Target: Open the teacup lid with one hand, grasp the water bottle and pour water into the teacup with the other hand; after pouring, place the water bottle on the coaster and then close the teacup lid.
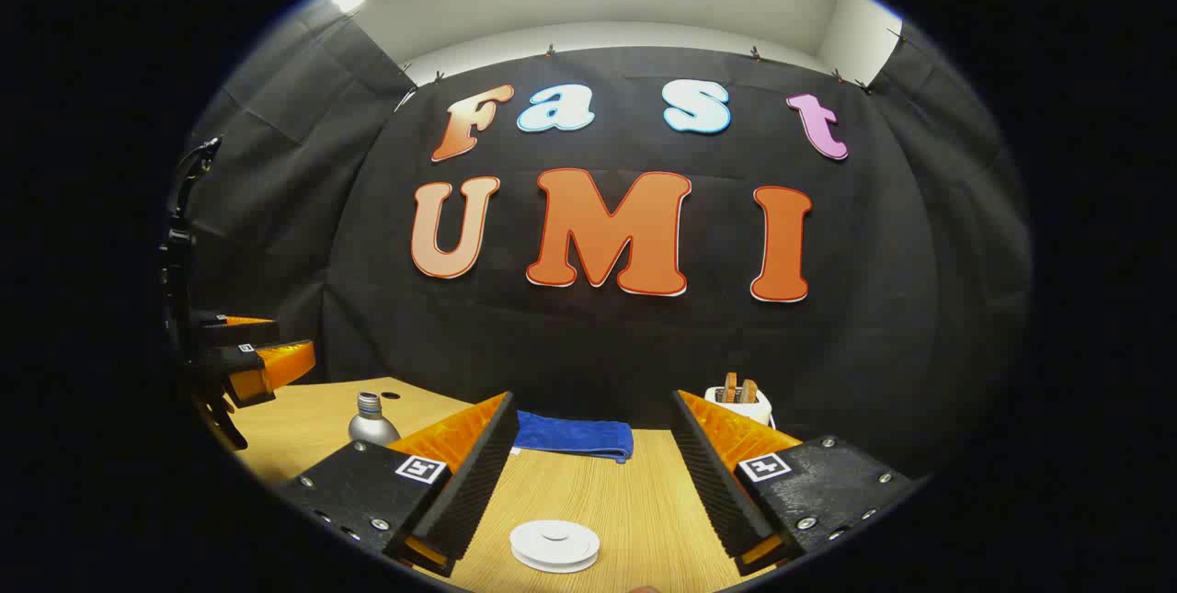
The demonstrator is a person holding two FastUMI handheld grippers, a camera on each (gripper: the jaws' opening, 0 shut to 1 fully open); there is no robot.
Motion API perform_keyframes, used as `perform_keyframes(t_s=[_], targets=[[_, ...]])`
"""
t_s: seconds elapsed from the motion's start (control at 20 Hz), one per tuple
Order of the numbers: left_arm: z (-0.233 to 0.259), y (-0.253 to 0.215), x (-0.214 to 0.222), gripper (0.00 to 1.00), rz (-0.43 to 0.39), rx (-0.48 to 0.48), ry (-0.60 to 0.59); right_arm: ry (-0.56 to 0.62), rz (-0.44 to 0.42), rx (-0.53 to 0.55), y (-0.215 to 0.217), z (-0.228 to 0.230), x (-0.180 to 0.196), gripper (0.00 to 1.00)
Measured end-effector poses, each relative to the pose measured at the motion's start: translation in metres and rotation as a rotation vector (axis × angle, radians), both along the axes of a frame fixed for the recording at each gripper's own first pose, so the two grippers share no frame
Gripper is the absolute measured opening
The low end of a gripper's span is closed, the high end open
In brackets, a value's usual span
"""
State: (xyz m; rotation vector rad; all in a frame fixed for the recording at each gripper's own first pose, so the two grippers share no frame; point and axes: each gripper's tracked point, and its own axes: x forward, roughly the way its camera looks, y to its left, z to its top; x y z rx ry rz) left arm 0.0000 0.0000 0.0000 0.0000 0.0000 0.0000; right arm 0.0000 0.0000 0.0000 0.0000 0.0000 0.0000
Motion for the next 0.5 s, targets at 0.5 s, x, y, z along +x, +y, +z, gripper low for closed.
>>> perform_keyframes(t_s=[0.5], targets=[[0.0086,0.0008,0.0037,0.96,0.01,-0.014,0.005,-0.005,-0.012,0.022,-0.0088,0.0045,-0.0017,0.99]])
